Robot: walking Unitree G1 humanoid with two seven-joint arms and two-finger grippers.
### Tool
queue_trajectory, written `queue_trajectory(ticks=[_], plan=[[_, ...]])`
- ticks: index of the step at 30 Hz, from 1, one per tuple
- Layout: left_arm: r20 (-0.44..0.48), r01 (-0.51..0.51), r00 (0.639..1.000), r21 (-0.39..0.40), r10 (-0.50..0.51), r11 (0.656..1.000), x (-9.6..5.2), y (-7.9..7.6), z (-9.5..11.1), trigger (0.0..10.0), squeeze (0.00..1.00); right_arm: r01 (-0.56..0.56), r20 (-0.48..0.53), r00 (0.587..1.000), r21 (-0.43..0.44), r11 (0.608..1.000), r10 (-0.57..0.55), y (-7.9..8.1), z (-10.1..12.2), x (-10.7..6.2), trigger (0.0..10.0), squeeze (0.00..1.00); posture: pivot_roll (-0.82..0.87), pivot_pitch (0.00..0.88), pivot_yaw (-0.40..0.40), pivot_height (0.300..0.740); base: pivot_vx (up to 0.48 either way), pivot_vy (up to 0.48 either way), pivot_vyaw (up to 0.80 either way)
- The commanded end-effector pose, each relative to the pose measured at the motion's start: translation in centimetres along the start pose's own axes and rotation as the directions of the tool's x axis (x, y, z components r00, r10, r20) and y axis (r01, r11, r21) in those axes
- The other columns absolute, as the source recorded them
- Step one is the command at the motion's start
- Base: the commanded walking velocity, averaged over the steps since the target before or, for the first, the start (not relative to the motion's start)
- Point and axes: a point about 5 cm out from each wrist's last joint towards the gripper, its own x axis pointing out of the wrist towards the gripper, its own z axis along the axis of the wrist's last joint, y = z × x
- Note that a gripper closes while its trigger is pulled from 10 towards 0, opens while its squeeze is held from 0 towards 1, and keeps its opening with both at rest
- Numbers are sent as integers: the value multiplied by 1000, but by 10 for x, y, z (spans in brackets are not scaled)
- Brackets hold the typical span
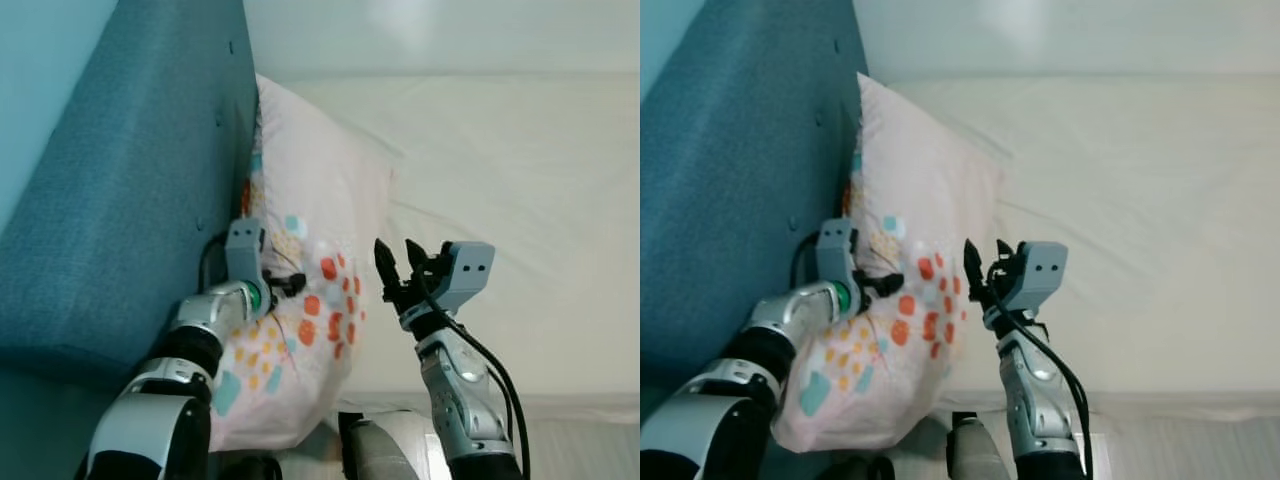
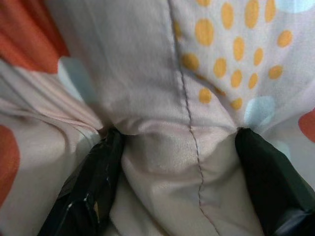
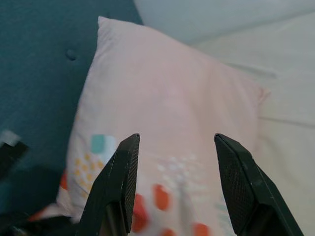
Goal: Clean up the room
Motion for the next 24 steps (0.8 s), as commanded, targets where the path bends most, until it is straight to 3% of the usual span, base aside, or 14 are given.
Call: queue_trajectory(ticks=[1, 2, 3, 4, 11, 13, 24], plan=[[-130, -8, 991, -11, 6, 1000, 5, -3, -33, 6431, 0, -14, -15, 1000, 1, 1000, 14, 6, -3, 0, 10000, 0, -154, 261, 139, 740, 0, 0, 0], [-131, -5, 991, 3, 5, 1000, 7, -10, -34, 2235, 0, -13, -14, 1000, 1, 1000, 13, 6, -2, 0, 10000, 0, -154, 261, 139, 740, 0, 0, 0], [-131, -5, 991, 3, 5, 1000, 7, -10, -34, 2235, 0, -13, -14, 1000, 1, 1000, 13, 6, -2, 0, 10000, 0, -154, 261, 139, 740, 0, 0, 0], [-113, -2, 994, 63, 9, 998, 10, -19, -34, 0, 0, -10, -12, 1000, 1, 1000, 10, 7, -1, -1, 10000, 0, -167, 265, 141, 740, 0, 0, 0], [-51, -42, 997, 142, 50, 989, 13, -28, -32, 0, 0, 7, -15, 1000, -6, 1000, -7, 4, -1, -7, 10000, 0, -195, 275, 143, 740, 0, 0, 0], [13, -80, 997, 179, 78, 981, 14, -31, -23, 0, 0, 14, -18, 1000, -10, 1000, -14, 2, -1, -8, 10000, 0, -197, 275, 142, 740, 0, 0, 0], [87, -95, 993, 231, 76, 968, 12, -30, -11, 0, 0, 16, -15, 1000, -14, 1000, -16, 2, 1, -6, 10000, 0, -192, 269, 141, 740, 0, 0, 0]])
